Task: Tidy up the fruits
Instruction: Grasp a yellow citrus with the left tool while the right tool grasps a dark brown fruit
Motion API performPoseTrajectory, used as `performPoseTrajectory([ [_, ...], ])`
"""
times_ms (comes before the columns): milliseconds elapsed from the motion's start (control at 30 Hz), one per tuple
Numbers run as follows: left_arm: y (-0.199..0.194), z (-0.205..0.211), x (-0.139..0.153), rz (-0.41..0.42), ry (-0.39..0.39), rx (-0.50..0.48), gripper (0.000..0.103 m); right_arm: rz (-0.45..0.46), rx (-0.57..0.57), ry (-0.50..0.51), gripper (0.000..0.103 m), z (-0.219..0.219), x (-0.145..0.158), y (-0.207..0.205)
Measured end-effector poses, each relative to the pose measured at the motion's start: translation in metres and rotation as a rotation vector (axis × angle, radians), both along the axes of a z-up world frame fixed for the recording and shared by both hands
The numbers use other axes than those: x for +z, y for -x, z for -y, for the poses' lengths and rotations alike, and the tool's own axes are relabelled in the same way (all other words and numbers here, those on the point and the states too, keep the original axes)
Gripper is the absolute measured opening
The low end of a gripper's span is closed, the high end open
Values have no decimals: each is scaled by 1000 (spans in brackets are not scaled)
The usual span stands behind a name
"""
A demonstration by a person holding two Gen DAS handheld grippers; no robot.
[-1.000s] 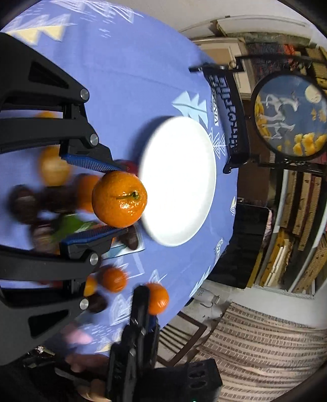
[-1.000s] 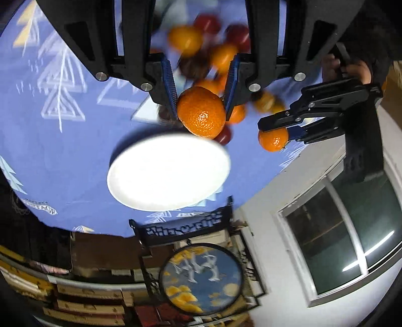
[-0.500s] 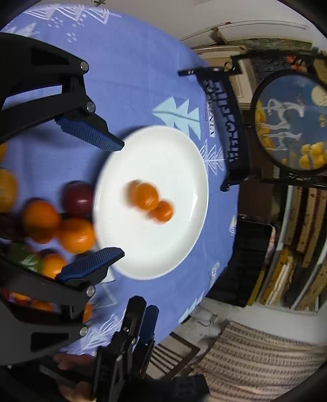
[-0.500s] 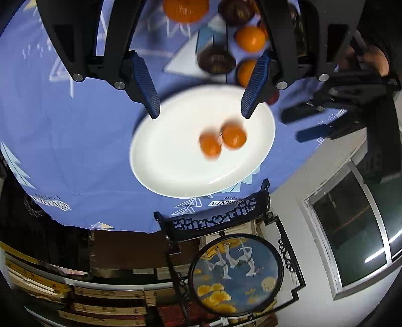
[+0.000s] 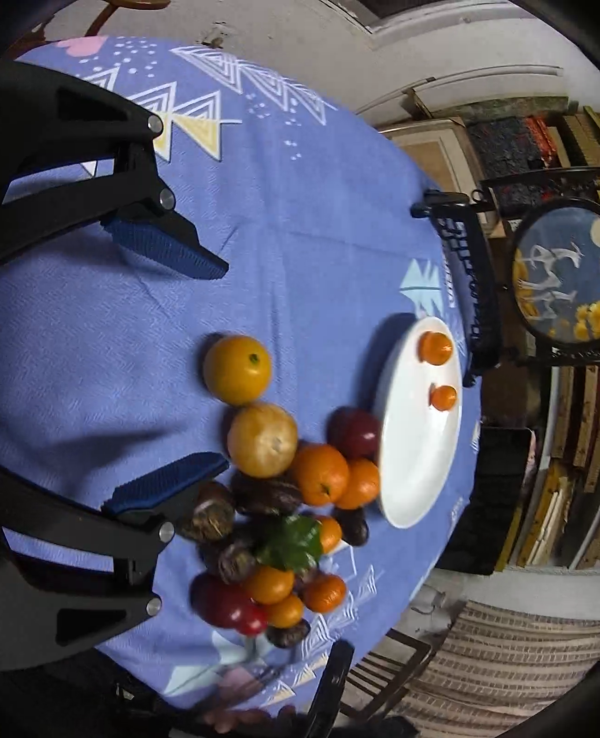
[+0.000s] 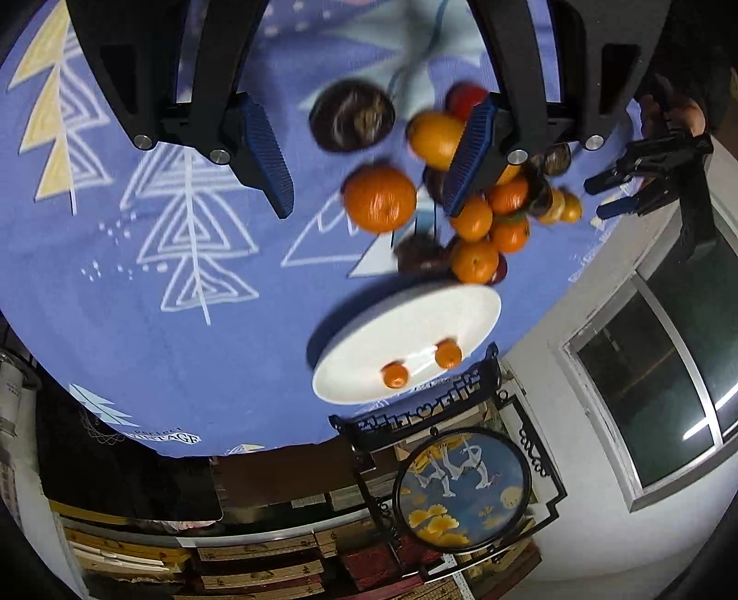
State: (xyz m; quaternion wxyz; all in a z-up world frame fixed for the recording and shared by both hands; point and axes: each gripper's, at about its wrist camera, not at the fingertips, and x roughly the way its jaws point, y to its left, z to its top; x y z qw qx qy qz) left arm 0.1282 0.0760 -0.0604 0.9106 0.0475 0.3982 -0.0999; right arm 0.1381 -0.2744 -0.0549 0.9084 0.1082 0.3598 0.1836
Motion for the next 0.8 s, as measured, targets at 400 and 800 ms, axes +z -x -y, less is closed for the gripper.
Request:
performPoseTrajectory([
  [400,-30,11,-21,-41,4,-23,36,7,11,47,67,-7,-3,15],
  [800,8,15,13,70,129,-53,35,-38,88,250,67,-28,-17,19],
])
